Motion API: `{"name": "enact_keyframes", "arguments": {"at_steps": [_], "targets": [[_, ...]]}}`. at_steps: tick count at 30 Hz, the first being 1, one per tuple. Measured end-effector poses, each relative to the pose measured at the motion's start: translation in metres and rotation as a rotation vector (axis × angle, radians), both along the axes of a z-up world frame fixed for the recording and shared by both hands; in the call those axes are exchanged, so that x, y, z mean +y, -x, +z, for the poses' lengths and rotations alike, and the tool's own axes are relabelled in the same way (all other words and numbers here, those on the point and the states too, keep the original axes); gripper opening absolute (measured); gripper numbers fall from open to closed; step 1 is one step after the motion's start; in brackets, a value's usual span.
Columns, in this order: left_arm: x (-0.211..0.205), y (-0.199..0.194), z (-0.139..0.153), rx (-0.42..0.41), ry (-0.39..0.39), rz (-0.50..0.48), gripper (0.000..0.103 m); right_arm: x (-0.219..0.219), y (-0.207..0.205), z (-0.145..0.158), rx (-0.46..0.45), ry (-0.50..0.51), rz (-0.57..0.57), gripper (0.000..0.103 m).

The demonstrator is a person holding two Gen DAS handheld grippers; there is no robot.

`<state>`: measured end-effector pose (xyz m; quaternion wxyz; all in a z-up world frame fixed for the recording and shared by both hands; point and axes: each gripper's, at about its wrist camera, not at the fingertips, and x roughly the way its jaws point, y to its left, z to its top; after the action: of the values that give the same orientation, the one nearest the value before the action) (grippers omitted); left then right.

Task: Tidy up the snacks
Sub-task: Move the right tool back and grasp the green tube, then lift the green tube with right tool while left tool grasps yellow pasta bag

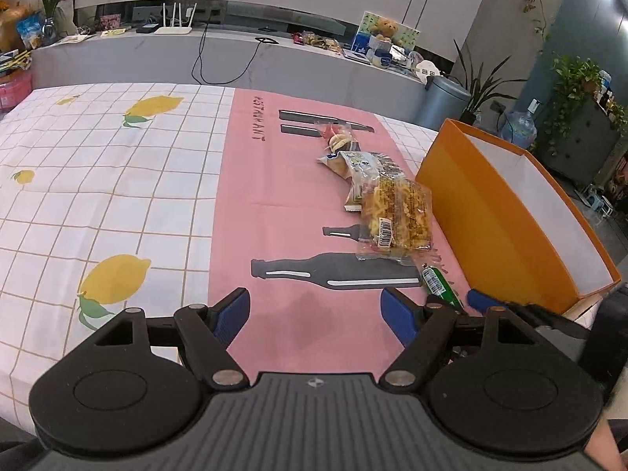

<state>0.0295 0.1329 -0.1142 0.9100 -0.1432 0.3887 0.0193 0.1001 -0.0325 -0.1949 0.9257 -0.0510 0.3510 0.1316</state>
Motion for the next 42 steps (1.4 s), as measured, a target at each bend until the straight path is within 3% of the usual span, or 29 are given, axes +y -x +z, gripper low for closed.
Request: {"name": "enact_keyframes", "arguments": {"at_steps": [3, 6, 8, 10, 11, 12, 14, 28, 33, 42], "targets": [[-0.001, 0.0, -0.002, -0.001, 0.002, -0.008, 0.089, 0.005, -0.01, -0.009, 0.033, -0.028, -0.014, 0.053], [-0.003, -0.001, -0.005, 0.005, 0.002, -0.012, 0.089, 0.016, -0.014, -0.015, 0.004, -0.008, 0.007, 0.06], [-0.003, -0.001, -0.007, 0.01, 0.004, -0.011, 0.089, 0.019, -0.016, -0.019, -0.022, 0.005, 0.014, 0.06], [-0.003, -0.001, -0.009, 0.013, 0.009, -0.012, 0.089, 0.018, -0.017, -0.017, -0.032, 0.001, 0.003, 0.05], [-0.003, -0.001, -0.009, 0.016, 0.012, -0.013, 0.089, 0.017, -0.018, -0.017, -0.041, 0.008, -0.016, 0.032], [-0.003, -0.002, -0.01, 0.019, 0.015, -0.013, 0.089, 0.015, -0.017, -0.015, -0.045, 0.012, -0.028, 0.024], [-0.003, -0.001, -0.01, 0.021, 0.022, -0.013, 0.089, 0.011, -0.017, -0.015, -0.051, 0.009, -0.03, 0.021], [0.008, -0.003, -0.01, 0.008, 0.044, 0.017, 0.089, 0.012, -0.006, -0.002, -0.035, -0.021, 0.035, 0.02], [0.012, -0.004, -0.009, 0.008, 0.091, 0.021, 0.089, 0.014, -0.003, 0.001, -0.032, -0.026, 0.043, 0.02], [0.016, 0.0, -0.007, 0.003, 0.114, 0.049, 0.089, 0.004, 0.004, 0.038, -0.055, -0.145, 0.107, 0.02]]}}
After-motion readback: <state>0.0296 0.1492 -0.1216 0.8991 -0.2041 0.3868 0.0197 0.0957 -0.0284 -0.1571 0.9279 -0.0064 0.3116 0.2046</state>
